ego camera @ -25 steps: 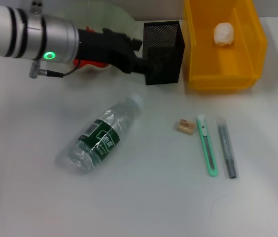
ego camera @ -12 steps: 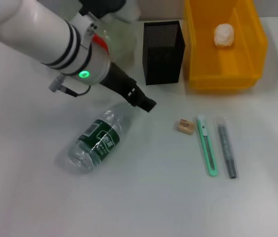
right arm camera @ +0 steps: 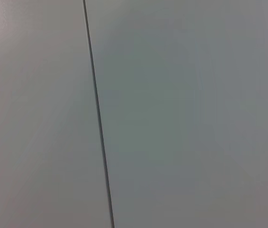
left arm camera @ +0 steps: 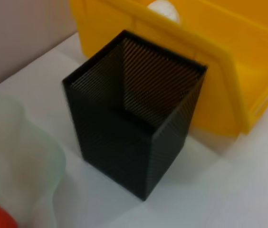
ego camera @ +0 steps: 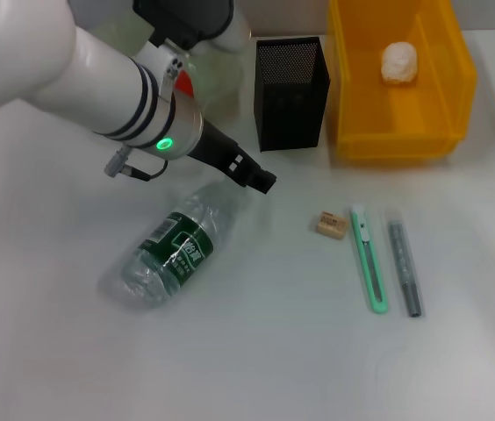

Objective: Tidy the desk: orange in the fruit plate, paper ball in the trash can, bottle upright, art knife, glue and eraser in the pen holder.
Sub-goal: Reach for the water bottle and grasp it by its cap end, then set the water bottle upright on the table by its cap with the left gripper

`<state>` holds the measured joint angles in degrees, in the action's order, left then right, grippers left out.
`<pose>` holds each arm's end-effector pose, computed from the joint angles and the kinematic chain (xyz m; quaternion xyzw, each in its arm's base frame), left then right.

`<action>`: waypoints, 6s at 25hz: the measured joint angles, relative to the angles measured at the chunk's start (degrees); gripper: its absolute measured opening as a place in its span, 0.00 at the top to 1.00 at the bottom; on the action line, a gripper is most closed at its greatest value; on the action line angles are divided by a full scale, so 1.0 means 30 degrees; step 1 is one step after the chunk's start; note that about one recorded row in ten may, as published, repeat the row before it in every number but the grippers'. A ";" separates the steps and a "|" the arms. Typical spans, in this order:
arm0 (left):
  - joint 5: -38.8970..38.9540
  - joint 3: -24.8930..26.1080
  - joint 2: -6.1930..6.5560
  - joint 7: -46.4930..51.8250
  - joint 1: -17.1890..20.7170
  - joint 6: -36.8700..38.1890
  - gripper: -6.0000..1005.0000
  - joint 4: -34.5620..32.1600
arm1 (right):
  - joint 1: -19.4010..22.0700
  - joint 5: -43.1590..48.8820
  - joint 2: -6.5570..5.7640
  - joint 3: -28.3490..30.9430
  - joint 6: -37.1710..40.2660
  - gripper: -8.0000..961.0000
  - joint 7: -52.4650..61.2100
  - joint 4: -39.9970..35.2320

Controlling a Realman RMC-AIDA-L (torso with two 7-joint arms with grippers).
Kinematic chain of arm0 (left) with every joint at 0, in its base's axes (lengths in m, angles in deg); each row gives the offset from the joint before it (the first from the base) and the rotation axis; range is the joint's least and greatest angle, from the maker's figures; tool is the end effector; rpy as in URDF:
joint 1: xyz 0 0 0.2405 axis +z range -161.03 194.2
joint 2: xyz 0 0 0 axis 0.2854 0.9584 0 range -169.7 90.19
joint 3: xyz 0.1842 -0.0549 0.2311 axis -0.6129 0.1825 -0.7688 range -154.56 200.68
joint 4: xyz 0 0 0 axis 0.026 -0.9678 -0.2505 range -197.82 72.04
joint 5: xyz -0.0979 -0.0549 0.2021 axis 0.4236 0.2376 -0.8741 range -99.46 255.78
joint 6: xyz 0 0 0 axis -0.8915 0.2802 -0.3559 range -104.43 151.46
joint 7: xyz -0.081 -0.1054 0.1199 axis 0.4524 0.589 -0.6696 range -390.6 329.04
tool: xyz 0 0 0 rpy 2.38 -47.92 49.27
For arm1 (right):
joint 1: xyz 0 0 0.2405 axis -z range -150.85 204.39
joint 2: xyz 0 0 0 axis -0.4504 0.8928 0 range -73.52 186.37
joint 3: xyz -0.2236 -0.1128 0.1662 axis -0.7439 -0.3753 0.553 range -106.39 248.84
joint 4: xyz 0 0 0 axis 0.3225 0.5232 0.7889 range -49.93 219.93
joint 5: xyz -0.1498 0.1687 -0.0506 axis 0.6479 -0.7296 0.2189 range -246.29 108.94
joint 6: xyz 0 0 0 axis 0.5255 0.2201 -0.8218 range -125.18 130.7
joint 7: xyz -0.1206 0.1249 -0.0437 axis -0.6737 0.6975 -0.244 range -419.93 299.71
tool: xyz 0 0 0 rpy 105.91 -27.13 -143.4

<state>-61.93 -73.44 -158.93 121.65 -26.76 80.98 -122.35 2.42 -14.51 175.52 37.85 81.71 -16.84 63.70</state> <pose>-0.1721 0.4522 -0.1418 -0.9342 -0.2664 0.0877 0.2206 0.3502 0.4052 0.0641 -0.6555 0.1831 0.4669 0.5647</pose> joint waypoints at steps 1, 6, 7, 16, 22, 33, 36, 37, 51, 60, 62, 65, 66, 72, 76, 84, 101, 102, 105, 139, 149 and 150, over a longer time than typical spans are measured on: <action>-0.0286 -0.0225 0.0001 0.0255 -0.0003 -0.0169 0.22 0.0099 | 0.0001 0.0011 0.0000 0.0012 0.0001 0.26 0.0002 -0.0001; -0.0989 -0.0703 0.0000 0.0949 -0.0004 -0.0463 0.22 0.0173 | 0.0030 0.0085 0.0000 0.0063 0.0010 0.26 0.0010 0.0059; -0.1256 -0.1032 0.0000 0.1231 0.0057 -0.0636 0.21 0.0193 | 0.0030 0.0092 0.0000 0.0046 0.0011 0.26 0.0012 0.0073; -0.1426 -0.1973 0.0001 0.1472 -0.0055 -0.1060 0.22 0.0707 | -0.0008 0.0113 -0.0023 -0.0005 0.0022 0.26 0.0023 0.0074; -0.1437 -0.2147 0.0000 0.1444 -0.0202 -0.1105 0.25 0.0805 | -0.0023 0.0113 -0.0031 -0.0007 0.0022 0.26 0.0022 0.0081; -0.1429 -0.2181 0.0000 0.1305 -0.0579 -0.0758 0.41 0.0904 | 0.0014 0.0074 -0.0012 0.0130 -0.0098 0.26 -0.0112 0.0158; -0.1426 -0.2181 -0.0001 0.1306 -0.0661 -0.0704 0.46 0.0983 | 0.0021 0.0067 -0.0006 0.0138 -0.0049 0.26 -0.0113 0.0165; -0.1424 -0.2180 -0.0002 0.1305 -0.0780 -0.0622 0.47 0.1166 | 0.0023 0.0065 -0.0003 0.0142 -0.0026 0.26 -0.0115 0.0174; -0.1442 -0.2154 -0.0001 0.1198 -0.0856 -0.0519 0.54 0.1380 | 0.0059 0.0021 -0.0001 0.0142 -0.0007 0.26 -0.0143 0.0216; -0.1272 -0.1295 0.0019 0.0155 -0.0356 -0.0614 0.55 0.1212 | 0.0030 0.0020 -0.0014 0.0179 -0.0041 0.26 -0.0173 0.0215; -0.1201 -0.0737 0.0034 0.0008 -0.0075 -0.0643 0.55 0.1120 | 0.0000 0.0021 -0.0026 0.0227 -0.0087 0.26 -0.0179 0.0216; 0.0090 0.0528 0.0086 -0.1208 0.0863 -0.0856 0.55 0.0588 | -0.0079 0.0020 -0.0031 0.0373 -0.0189 0.26 -0.0183 0.0215; 0.0292 0.0682 0.0087 -0.1483 0.0989 -0.0888 0.55 0.0538 | -0.0112 0.0020 -0.0032 0.0398 -0.0228 0.26 -0.0184 0.0215; 0.4112 0.2922 0.0136 -0.5324 0.3652 -0.1544 0.55 -0.0900 | -0.0236 0.0021 -0.0031 0.0406 -0.0464 0.26 -0.0185 0.0182; 0.5999 0.3104 0.0147 -0.7269 0.5405 -0.2320 0.55 -0.2201 | -0.0277 0.0023 -0.0071 0.0406 -0.0485 0.26 -0.0185 0.0155; 1.0139 0.3124 0.0141 -1.1219 0.7604 -0.3814 0.55 -0.2905 | -0.0566 0.0024 -0.0146 0.0405 -0.0723 0.26 -0.0185 0.0180; 1.9388 0.3347 0.0128 -2.0657 0.9883 -0.4533 0.55 -0.1299 | -0.0966 0.0050 -0.0148 0.0404 -0.1177 0.26 -0.0186 0.0188; 1.9567 0.3305 0.0120 -2.1026 0.9950 -0.4530 0.55 -0.1290 | -0.1019 0.0051 -0.0148 0.0405 -0.1185 0.26 -0.0185 0.0187; 1.9675 0.3200 0.0110 -2.1437 0.9989 -0.4530 0.55 -0.1283 | -0.1165 0.0084 -0.0147 0.0404 -0.1186 0.26 -0.0184 0.0188; 2.2090 0.3838 0.0194 -2.4598 1.0971 -0.4000 0.56 -0.1282 | -0.1830 0.0102 -0.0095 0.0261 -0.1574 0.26 -0.0713 0.0185; 2.2142 0.4160 0.0204 -2.4596 1.1050 -0.3899 0.56 -0.1095 | -0.1791 0.0070 -0.0060 0.0263 -0.1648 0.26 -0.0728 0.0187; 2.2144 0.4167 0.0204 -2.4594 1.1049 -0.3882 0.56 -0.1069 | -0.1789 0.0068 -0.0059 0.0265 -0.1646 0.26 -0.0729 0.0187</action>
<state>4.50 -60.94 -158.32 47.86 6.38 69.33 -125.56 -2.94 -14.31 175.34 38.64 76.77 -19.03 64.26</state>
